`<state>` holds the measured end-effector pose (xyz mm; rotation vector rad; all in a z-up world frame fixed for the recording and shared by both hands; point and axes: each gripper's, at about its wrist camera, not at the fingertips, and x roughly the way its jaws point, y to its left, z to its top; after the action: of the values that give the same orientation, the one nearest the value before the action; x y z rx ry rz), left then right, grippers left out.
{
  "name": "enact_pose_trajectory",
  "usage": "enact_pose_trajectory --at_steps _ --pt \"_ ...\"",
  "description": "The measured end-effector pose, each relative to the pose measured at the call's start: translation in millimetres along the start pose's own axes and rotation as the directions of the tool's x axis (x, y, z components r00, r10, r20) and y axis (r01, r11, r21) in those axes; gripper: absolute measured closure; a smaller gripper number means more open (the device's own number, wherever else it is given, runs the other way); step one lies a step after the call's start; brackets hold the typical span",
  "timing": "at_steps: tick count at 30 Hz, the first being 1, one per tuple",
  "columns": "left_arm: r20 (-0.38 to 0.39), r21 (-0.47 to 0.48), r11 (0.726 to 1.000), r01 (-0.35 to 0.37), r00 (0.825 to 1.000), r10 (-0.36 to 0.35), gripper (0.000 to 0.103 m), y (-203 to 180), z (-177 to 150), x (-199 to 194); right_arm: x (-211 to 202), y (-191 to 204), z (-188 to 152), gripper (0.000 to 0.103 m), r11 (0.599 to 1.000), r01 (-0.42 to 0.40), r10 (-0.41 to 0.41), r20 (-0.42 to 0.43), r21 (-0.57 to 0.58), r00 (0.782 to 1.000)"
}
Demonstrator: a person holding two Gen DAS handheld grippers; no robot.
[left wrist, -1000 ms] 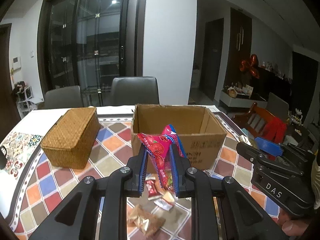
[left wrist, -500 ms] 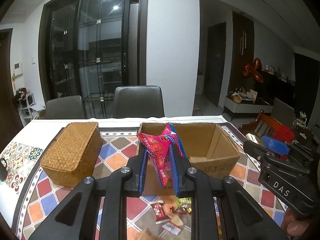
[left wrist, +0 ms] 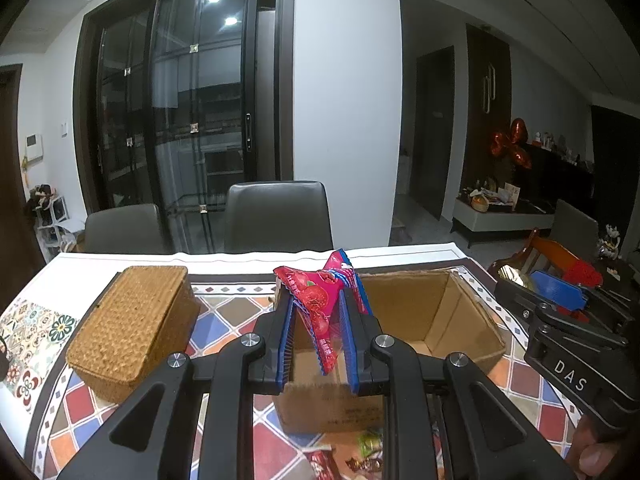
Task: Organize snacks
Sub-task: 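Carry the pink bag and gold packet with both tools over the cardboard box, then open both tools to drop the snacks into the cardboard box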
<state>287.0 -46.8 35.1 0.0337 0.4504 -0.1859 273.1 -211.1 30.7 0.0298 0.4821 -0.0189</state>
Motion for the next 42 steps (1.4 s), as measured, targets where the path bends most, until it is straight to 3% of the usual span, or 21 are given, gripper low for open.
enact_pose_trajectory --at_steps 27,31,32,36,38,42 --pt "-0.076 0.018 1.0 -0.008 0.997 0.009 0.079 -3.8 -5.0 59.3 52.3 1.1 0.2 0.057 1.0 0.011 -0.012 -0.05 -0.014 0.999" --pt "-0.068 0.022 1.0 -0.019 0.997 0.02 0.057 -6.0 -6.1 54.0 50.9 2.1 -0.4 0.033 1.0 0.012 -0.013 -0.053 -0.015 0.999" --pt "-0.065 0.023 0.999 -0.022 0.998 0.023 0.057 -6.4 -6.1 52.8 49.6 1.5 -0.8 0.027 1.0 0.018 -0.018 -0.049 -0.012 0.999" --pt "-0.056 0.022 0.999 -0.037 0.998 0.038 0.049 -6.8 -5.2 45.8 44.8 -1.3 -0.7 0.023 1.0 0.03 -0.03 -0.042 -0.002 0.999" --pt "-0.05 0.019 0.999 -0.05 0.997 0.051 0.039 -6.2 -4.9 42.8 42.5 -1.3 0.0 0.023 0.999 0.036 -0.036 -0.044 -0.002 0.998" --pt "-0.04 0.018 0.997 -0.078 0.996 0.079 0.035 -5.6 -3.8 34.1 36.8 -3.6 2.0 0.022 0.999 0.051 -0.051 -0.042 0.002 0.998"
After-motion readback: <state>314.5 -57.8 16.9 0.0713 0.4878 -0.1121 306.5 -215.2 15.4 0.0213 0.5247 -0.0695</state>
